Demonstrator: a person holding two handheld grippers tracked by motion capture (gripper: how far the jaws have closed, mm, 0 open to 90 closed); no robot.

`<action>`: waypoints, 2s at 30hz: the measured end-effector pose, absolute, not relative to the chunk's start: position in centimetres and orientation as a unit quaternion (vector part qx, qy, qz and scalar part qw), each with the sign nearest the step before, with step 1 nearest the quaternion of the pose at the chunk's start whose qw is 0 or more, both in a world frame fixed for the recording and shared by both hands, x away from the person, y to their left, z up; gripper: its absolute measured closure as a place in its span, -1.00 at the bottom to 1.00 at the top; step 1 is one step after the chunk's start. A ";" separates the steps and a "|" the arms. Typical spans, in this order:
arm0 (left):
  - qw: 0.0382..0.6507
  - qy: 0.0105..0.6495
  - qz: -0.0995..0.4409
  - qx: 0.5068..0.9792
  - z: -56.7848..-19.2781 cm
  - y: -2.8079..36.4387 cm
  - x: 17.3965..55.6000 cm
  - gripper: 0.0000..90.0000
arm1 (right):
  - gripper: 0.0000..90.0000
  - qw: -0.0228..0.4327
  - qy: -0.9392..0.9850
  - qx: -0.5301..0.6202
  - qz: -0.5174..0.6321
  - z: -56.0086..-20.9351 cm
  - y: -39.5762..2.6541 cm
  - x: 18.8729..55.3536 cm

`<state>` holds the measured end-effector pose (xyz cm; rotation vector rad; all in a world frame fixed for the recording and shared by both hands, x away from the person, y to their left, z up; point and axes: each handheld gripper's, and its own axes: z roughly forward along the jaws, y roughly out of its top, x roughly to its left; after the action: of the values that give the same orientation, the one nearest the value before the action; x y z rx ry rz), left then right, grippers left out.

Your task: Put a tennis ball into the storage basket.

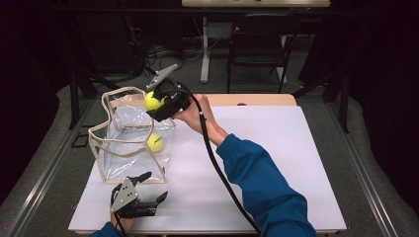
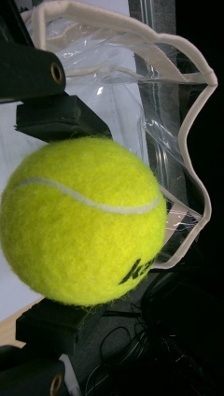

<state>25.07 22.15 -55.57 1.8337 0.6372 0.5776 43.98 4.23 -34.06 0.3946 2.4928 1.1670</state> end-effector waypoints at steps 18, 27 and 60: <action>0.529 0.268 0.242 0.768 -55.6 22.1 25.1 -0.65 | -0.42 0.179 0.876 0.131 0.428 -33.4 5.6 43.6; 0.530 0.267 0.241 0.768 -55.6 22.1 25.0 -0.65 | -0.42 0.175 0.877 0.128 0.428 -33.5 6.5 43.6; 0.531 0.266 0.240 0.768 -55.6 22.2 25.0 -0.65 | -0.42 0.152 0.885 0.114 0.424 -35.2 9.2 43.7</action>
<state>25.05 22.20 -55.57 1.8313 0.6354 0.5730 43.74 9.24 -35.18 0.3258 2.5401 1.2176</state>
